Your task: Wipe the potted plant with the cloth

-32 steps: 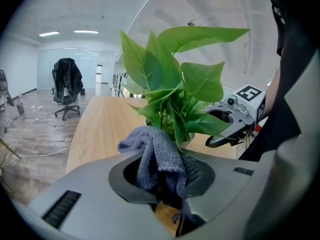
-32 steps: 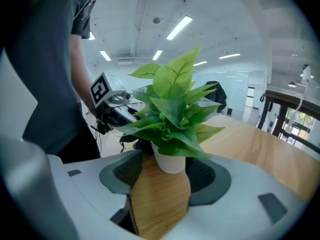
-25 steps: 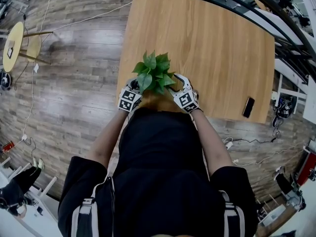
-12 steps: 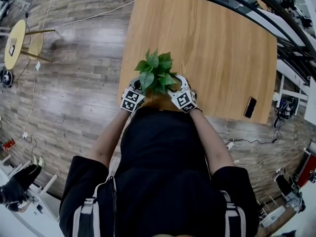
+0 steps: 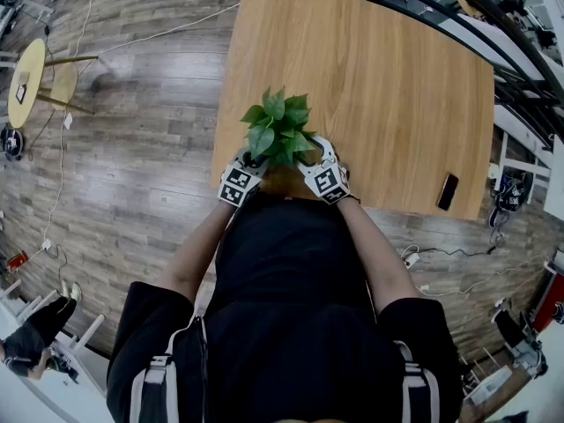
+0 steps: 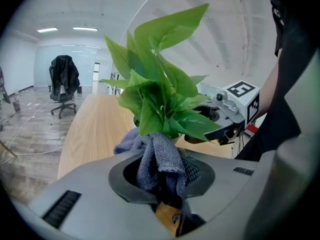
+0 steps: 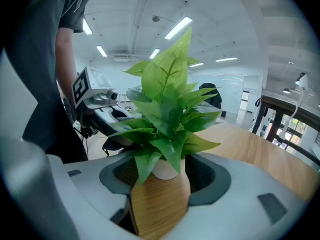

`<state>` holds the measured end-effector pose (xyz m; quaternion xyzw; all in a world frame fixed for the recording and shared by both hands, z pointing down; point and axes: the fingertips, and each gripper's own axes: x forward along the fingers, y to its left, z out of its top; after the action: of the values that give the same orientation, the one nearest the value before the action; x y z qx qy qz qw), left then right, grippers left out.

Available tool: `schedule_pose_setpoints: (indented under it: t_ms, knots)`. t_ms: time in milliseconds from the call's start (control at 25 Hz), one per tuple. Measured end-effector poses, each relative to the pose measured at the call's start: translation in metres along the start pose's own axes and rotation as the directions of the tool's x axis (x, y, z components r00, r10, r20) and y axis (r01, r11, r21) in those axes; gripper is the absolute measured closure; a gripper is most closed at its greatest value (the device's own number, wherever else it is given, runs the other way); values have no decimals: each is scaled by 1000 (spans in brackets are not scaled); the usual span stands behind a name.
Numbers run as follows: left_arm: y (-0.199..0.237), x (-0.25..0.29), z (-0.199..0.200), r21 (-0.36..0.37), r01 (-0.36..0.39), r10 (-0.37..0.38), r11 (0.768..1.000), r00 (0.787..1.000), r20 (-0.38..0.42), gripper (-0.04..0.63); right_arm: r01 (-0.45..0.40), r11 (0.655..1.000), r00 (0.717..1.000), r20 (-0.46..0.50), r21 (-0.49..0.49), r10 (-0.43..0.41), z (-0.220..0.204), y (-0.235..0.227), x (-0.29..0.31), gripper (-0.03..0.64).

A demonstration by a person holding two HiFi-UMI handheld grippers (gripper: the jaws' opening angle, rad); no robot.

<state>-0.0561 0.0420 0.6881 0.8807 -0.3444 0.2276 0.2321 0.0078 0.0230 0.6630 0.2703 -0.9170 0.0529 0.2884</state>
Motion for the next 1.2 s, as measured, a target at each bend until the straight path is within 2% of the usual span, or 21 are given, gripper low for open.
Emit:
schedule_pose_setpoints:
  t_ms: [240,360,440,560,800,1000,1200]
  knots:
    - [31,-3,8,-48,-53,54,997,998,23,483,-45,995,999,5,-93,46,8,21,-7,364]
    - [39,-3,13,-37,-55,56,998,998,20,483,-13,999,1000,13,-39,13,2,9,-13,364]
    - [43,-2,16,-20,-54,54,998,998,16,483,24,1000,1000,-17,-7,-24,-10,-4,-13,363]
    - [42,-2,15,-3,-45,45,999,999,9,483,29,999,998,-61,-23,-30,-20,-13,-10,362]
    - [36,0,14,43,-17,18,999,1000,-12,483,-18,998,999,-42,-62,15,-1,-10,7,363]
    - [30,3,17,60,-1,2,998,1000,-16,483,4,1000,999,-37,-25,-5,1,-14,9,364]
    - [9,0,8,62,48,-46,997,999,-26,483,12,1000,999,-48,-8,-12,1,-14,9,363]
